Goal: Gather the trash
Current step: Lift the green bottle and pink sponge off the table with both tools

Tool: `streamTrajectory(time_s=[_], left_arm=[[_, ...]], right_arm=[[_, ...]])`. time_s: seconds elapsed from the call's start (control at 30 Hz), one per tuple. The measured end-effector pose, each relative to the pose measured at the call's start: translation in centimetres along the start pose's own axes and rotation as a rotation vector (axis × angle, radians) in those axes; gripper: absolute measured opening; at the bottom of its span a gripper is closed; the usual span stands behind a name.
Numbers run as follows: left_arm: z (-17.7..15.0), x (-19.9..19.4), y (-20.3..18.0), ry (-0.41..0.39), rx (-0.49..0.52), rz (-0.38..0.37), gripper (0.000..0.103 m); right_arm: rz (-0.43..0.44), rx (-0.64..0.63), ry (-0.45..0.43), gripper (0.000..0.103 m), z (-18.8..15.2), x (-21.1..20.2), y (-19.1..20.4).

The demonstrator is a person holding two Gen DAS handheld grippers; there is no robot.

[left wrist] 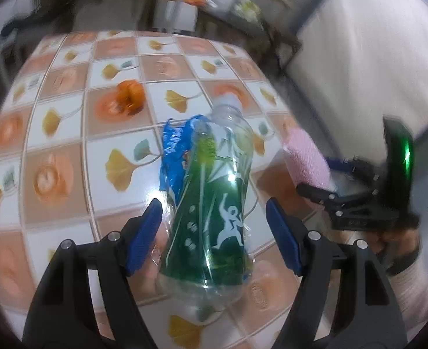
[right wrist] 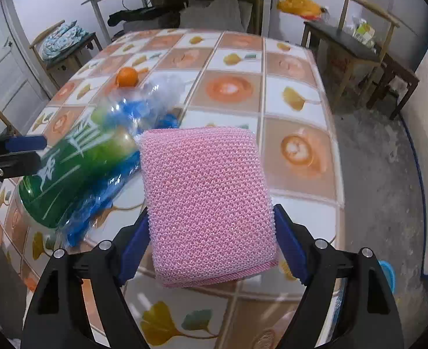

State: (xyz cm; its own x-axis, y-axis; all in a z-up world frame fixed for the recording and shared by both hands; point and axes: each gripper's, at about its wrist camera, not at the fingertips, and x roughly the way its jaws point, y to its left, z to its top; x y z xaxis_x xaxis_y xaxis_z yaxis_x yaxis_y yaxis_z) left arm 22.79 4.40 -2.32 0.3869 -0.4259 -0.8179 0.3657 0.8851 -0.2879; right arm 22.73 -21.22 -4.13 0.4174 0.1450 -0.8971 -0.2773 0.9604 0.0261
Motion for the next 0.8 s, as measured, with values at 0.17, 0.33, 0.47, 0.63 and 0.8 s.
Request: streamTrajectory(time_s=[0.17,0.33,0.47,0.63,0.8], left_arm=[[0.9,2.0,-2.1,0.109,0.156,0.124,0.07],[1.5,4.7,-2.4,0.236,0.194,0.177,0.07],[1.7,6.4,-2.0,0.297,0.178,0.195,0.067],[1.8,6.8,-1.5,0.304,0.145,0.172,0.059],[1.8,5.2,-1.4,0.248,0.13,0.171,0.058]], right_arm=[[-0.019,-0.016,0.029,0.08,-0.4,1.1,0.4],[-0.009,-0.027,0.046,0.082,-0.7,1.9,0.5],[0.012,-0.008,0.042,0.083,-0.7,2.2,0.1],[0.035,0.013,0.023,0.082,-0.9,2.2,-0.4],[0.054,0.027,-0.001,0.08,-1.1,1.8,-0.8]])
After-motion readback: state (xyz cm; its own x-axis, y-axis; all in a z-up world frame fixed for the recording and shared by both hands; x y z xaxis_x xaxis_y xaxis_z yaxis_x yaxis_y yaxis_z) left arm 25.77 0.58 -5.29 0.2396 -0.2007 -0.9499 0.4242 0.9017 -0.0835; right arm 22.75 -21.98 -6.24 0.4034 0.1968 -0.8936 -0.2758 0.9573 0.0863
